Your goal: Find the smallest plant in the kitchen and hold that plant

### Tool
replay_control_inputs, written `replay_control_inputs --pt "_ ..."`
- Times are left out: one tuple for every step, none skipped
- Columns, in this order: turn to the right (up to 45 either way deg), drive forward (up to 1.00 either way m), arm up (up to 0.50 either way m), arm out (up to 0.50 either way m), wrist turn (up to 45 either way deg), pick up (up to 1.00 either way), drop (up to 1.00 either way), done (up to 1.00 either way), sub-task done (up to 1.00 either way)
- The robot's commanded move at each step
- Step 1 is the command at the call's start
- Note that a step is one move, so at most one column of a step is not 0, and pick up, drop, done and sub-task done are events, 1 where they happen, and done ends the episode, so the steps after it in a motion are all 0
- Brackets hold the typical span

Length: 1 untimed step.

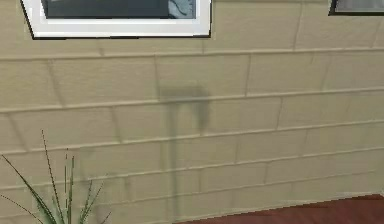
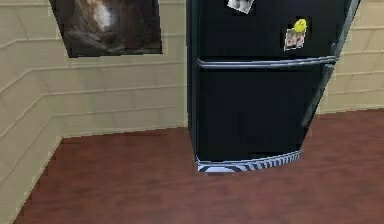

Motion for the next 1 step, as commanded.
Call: replay_control_inputs --pt "45.0 0.00 0.00 0.00 0.0 0.00 0.00 0.00 0.00"
